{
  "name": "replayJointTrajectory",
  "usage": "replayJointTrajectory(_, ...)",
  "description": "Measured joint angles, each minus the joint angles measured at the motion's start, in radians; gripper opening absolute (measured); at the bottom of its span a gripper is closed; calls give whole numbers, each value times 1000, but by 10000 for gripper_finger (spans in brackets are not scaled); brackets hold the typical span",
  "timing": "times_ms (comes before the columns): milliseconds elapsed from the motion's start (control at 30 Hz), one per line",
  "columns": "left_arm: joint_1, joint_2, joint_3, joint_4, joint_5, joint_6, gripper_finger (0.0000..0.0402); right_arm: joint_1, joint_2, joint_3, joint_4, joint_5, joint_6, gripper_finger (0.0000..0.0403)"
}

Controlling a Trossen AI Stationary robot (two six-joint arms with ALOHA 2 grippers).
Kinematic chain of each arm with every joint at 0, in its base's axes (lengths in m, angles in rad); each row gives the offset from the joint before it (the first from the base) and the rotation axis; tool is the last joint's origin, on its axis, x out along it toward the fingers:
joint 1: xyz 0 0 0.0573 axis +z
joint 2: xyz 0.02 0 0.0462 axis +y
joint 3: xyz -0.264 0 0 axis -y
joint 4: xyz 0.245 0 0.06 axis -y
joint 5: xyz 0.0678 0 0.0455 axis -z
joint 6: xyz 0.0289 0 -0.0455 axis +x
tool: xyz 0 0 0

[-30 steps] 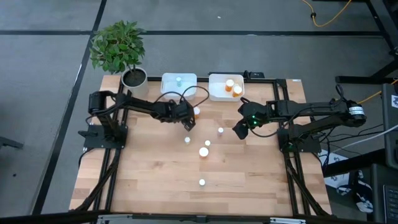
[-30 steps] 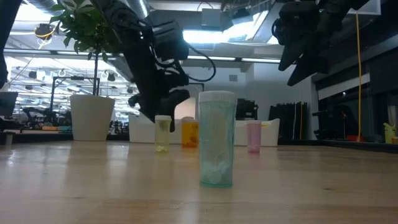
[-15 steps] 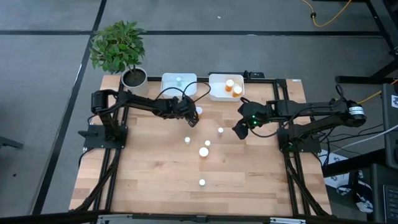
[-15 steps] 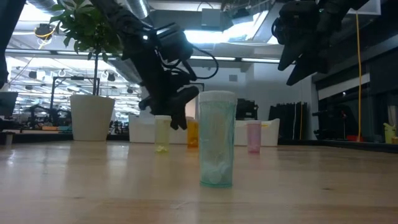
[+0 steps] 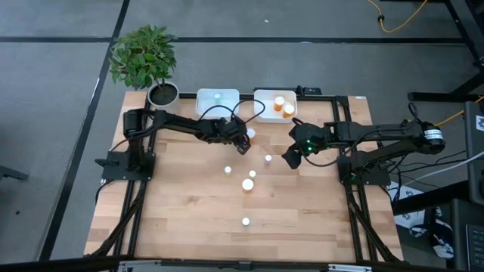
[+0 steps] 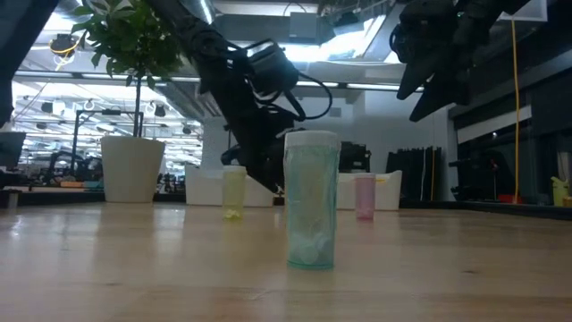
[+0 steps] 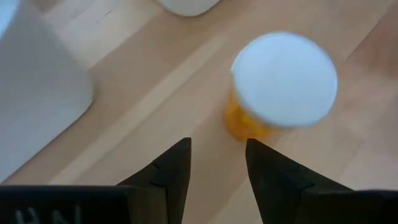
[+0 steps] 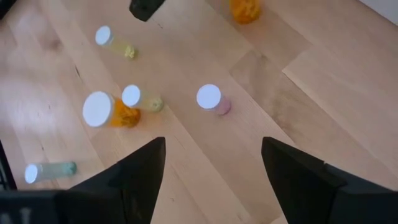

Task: Pick and place medicine bottles into bin by pill shape (circle, oval)
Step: Put the top orange capsule bottle into the right white bin

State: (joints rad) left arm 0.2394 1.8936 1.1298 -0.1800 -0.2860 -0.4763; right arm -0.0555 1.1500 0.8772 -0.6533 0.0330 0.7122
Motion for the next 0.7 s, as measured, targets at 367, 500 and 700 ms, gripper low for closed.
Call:
replayJointTrajectory(367, -29, 109, 176, -13, 45, 37, 146, 0, 0, 0, -1, 0, 17, 268)
replayJointTrajectory(500, -49, 134, 220, -24, 48, 43, 146, 0, 0, 0, -2, 0, 17, 268)
replayJointTrajectory(700, -59, 84, 224, -128, 48, 71, 146, 0, 0, 0, -5, 0, 14, 268)
